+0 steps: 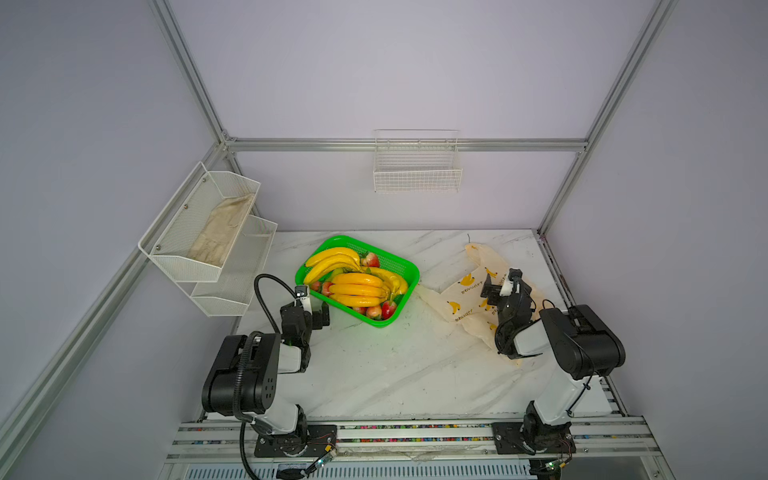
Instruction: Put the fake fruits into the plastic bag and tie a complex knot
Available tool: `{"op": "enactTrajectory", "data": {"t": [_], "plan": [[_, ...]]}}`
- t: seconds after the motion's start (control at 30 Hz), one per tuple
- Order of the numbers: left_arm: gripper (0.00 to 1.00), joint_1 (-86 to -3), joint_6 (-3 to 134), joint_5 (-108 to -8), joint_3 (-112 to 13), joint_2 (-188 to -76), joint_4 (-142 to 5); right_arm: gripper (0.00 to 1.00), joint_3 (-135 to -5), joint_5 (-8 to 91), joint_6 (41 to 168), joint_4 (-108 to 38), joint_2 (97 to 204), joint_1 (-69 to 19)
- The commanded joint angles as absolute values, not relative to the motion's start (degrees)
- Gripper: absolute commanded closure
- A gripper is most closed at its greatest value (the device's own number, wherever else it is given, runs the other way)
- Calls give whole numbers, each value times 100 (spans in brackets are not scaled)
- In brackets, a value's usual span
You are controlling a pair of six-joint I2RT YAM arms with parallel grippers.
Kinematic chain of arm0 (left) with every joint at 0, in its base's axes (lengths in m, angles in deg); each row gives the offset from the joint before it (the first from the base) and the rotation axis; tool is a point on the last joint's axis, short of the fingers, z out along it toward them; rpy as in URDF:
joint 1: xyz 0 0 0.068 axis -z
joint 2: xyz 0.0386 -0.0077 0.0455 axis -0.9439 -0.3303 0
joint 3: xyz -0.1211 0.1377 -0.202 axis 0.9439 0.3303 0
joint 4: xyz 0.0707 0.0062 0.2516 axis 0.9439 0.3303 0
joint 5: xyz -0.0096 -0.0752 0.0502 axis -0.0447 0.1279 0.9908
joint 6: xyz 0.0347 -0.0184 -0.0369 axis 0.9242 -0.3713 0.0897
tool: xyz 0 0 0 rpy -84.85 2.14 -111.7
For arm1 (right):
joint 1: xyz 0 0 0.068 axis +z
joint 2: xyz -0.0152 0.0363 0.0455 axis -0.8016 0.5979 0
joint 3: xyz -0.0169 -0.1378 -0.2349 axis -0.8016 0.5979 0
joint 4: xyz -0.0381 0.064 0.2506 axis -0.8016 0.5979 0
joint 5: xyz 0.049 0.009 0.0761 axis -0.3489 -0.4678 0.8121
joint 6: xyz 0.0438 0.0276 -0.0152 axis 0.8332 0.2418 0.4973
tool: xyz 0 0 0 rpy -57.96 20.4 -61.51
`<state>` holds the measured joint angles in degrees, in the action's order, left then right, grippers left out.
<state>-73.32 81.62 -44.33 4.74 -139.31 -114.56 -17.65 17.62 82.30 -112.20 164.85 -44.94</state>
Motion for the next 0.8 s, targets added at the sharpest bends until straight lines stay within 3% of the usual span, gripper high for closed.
{"op": "enactTrajectory", "data": {"t": [0.0,0.77], "plan": [[0,-7361,8102,-4443,53,-13958,-11799,3,-1858,1828,8286,-11320,16522,-4514],[0,-7361,8096,-4443,60,-13960,-11798,3,-1919,1855,8377,-11209,16522,-4580]]}}
